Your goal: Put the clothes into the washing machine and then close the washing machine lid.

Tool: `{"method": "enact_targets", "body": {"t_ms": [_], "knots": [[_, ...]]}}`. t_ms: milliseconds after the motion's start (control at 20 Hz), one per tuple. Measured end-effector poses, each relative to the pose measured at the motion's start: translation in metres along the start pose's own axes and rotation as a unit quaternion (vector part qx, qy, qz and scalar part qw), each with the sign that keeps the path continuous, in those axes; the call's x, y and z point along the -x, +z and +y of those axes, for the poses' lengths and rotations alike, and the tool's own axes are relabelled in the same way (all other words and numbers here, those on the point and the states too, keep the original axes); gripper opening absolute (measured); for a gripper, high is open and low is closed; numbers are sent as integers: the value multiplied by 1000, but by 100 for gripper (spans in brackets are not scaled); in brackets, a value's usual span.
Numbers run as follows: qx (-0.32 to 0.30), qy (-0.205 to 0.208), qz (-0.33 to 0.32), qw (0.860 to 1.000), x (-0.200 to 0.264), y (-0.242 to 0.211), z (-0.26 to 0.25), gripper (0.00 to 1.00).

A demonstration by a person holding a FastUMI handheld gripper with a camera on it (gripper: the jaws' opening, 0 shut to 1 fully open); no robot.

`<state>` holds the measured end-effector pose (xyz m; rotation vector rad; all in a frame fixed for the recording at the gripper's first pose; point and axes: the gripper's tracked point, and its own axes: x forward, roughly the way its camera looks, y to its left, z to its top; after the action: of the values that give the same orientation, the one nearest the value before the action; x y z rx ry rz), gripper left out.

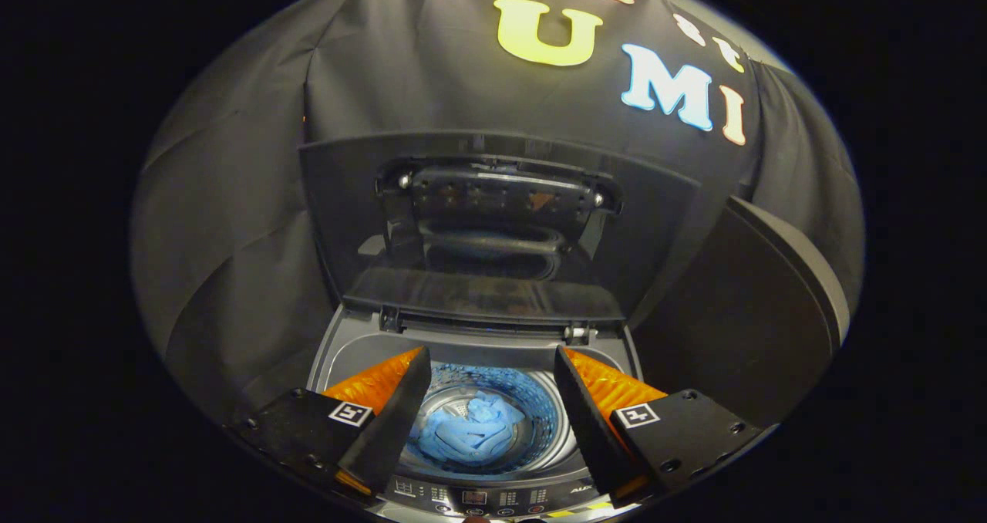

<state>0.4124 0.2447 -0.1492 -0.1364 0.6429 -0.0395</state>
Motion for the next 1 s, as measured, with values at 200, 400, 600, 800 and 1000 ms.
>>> {"method": "enact_targets", "body": {"t_ms": [200, 400, 600, 800, 1000], "knots": [[10, -13, -63, 998, 23, 42, -4, 98], [13, -23, -121, 992, 34, 89, -9, 98], [9, -19, -150, 988, 33, 122, -4, 98], [3, -23, -167, 986, 25, 150, -2, 98], [-7, -24, -168, 986, 5, 170, -4, 98]]}}
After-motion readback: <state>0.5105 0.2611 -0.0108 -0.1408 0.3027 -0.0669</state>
